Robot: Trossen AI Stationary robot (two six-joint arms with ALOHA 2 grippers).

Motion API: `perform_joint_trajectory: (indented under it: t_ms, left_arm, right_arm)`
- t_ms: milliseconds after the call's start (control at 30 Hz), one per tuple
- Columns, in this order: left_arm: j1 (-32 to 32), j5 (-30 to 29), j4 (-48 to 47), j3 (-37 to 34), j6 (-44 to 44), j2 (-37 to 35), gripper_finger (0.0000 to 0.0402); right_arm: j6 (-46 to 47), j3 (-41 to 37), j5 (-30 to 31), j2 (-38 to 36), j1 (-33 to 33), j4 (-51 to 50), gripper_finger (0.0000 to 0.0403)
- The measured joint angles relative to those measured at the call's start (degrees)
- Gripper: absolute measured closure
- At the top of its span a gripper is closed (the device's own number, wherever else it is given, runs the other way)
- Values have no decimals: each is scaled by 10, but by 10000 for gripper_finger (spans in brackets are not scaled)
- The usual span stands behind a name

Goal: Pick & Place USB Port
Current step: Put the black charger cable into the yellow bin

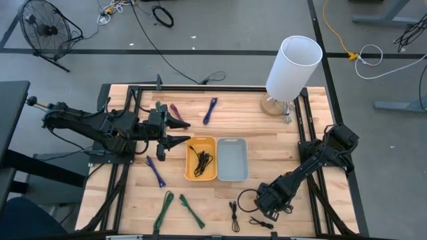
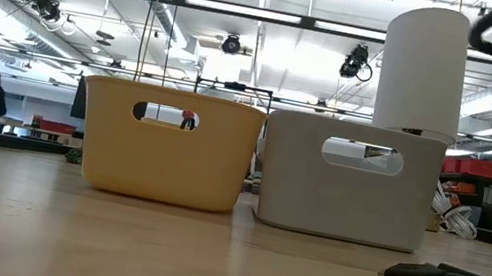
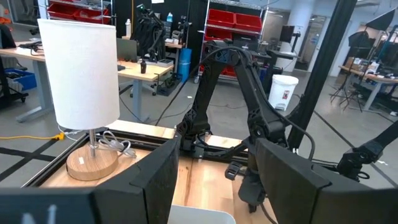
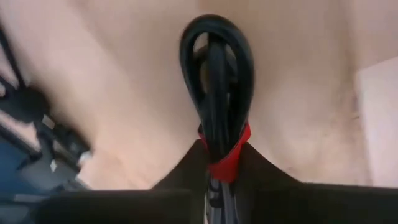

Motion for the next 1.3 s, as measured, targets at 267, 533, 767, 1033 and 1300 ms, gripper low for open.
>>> perform_joint_trajectory:
  t_ms: [267, 533, 767, 1033, 1300]
  left_arm:
    - [0, 0, 0, 0, 0, 0, 182]
    - [0, 0, 0, 0, 0, 0, 182]
    - [0, 0, 2, 0, 0, 0, 182]
    - [0, -4, 6, 0, 0, 0, 182]
    - [0, -7, 13, 0, 0, 0, 182]
  right_arm:
    - [-3, 4, -44, -26, -2, -2, 377]
    - [49, 70, 60, -152, -20, -91, 377]
    - [61, 146, 264, -254, -38, -103, 377]
    - [-127, 189, 494, -291, -75, 85, 377]
    - [-323, 188, 467, -273, -163, 284, 377]
